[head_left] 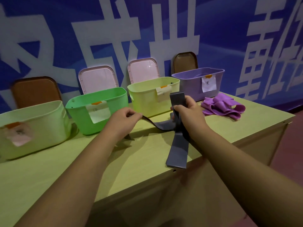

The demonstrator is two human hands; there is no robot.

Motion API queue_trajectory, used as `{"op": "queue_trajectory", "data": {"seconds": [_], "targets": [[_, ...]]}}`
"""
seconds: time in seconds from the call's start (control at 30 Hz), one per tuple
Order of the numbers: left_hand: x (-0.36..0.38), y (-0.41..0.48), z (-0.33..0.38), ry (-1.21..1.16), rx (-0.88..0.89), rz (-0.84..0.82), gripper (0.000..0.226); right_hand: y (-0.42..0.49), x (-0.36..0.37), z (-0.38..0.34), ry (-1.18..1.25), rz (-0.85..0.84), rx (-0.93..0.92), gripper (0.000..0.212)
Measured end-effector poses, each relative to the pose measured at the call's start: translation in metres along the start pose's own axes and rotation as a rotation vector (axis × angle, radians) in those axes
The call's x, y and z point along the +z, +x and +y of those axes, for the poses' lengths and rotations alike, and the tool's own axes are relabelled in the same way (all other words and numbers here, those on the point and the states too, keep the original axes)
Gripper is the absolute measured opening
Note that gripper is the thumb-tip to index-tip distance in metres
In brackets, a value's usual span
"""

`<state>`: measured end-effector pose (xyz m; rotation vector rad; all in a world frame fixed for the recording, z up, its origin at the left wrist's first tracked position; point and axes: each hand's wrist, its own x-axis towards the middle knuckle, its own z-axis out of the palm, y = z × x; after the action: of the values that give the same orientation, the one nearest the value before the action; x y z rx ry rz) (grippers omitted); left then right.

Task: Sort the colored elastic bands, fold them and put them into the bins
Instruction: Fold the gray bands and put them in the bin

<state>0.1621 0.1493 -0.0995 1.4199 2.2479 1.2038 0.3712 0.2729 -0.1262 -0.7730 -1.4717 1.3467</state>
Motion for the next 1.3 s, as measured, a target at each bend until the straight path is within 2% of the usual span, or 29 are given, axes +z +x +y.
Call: {"op": "queue_trajectory", "data": {"seconds": [0.17,0.3,0.47,0.57,0.67,0.87,1.13,1.23,1.3], "targets": [[-0.047,-0.009,-0.03,0.233,-0.1,-0.061,0.017,0.001,0.039,-0.025,0.077,-0.095,0.065,0.025],[-0.06,-0.021,-0.06,0.251,-0.16,-0.064,0.028,-0.008,0.081,-0.024,0.145,-0.193,0.115,0.024],[-0.059,-0.028,-0.077,0.09,-0.15,0.079,0.028,-0.026,0.107,-0.006,0.128,-0.314,0.154,0.014],[-0.062,-0.019,-0.081,0.017,-0.06,0.193,0.033,-0.025,0.109,0.0,0.1,-0.353,0.116,0.014],[-0.065,-0.016,-0.082,-0.026,0.014,0.193,0.037,-0.023,0.102,0.005,0.086,-0.396,0.12,0.019],[-0.065,-0.027,-0.067,-0.147,0.071,0.24,0.023,-0.023,0.102,0.011,0.1,-0.404,0.093,0.017],[-0.061,-0.036,-0.059,-0.261,0.175,0.108,0.025,-0.029,0.106,0.005,0.159,-0.613,0.192,0.027],[-0.064,-0.038,-0.06,-0.304,0.143,0.063,0.019,-0.027,0.104,0.007,0.178,-0.577,0.171,0.025],[-0.068,-0.037,-0.061,-0.234,0.103,0.006,0.02,-0.023,0.102,0.011,0.176,-0.508,0.145,0.021]]}}
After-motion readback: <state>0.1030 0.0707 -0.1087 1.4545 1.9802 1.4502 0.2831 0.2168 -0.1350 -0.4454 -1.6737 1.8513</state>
